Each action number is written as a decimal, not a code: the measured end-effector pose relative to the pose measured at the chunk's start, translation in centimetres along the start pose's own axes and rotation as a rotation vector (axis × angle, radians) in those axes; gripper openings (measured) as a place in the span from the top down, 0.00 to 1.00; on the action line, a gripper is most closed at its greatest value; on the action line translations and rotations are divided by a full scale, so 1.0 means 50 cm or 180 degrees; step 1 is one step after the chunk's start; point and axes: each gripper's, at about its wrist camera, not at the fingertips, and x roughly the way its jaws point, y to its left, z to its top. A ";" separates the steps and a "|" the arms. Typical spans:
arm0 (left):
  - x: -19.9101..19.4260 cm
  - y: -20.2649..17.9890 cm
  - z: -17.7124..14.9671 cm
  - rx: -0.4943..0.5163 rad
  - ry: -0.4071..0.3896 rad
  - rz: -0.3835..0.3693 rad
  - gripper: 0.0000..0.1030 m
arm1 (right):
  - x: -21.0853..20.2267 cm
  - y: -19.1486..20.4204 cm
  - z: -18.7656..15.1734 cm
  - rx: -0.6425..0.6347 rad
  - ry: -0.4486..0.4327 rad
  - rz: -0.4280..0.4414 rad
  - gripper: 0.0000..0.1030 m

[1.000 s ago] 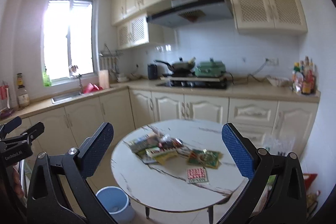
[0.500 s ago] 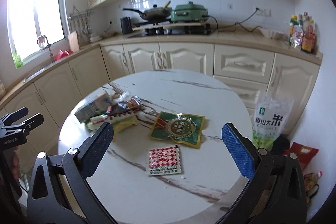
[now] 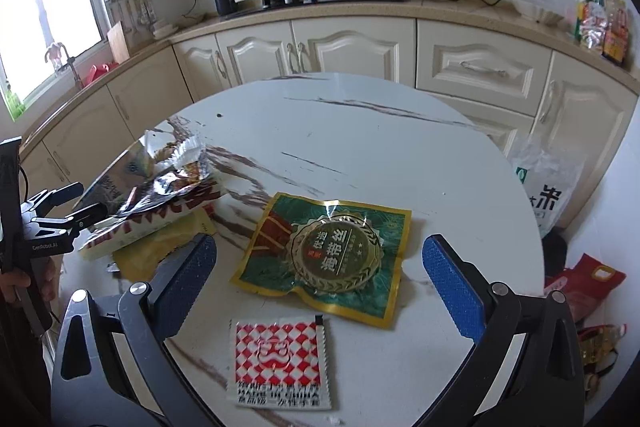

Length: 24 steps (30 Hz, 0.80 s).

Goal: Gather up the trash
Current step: 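Grasp the milk carton with the left gripper while the right gripper grasps the black snack wrapper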

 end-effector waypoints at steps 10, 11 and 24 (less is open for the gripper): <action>-0.006 0.024 -0.008 -0.0048 -0.0089 -0.0277 0.53 | 0.057 -0.009 0.003 -0.0016 0.0214 -0.0176 0.00; -0.019 0.019 -0.016 -0.0055 -0.0092 -0.0293 0.53 | 0.054 -0.009 0.003 0.0000 0.0202 -0.0137 0.00; -0.192 -0.041 -0.106 -0.0298 -0.0272 0.0001 0.57 | 0.020 0.115 0.035 0.0189 -0.0083 0.0454 0.00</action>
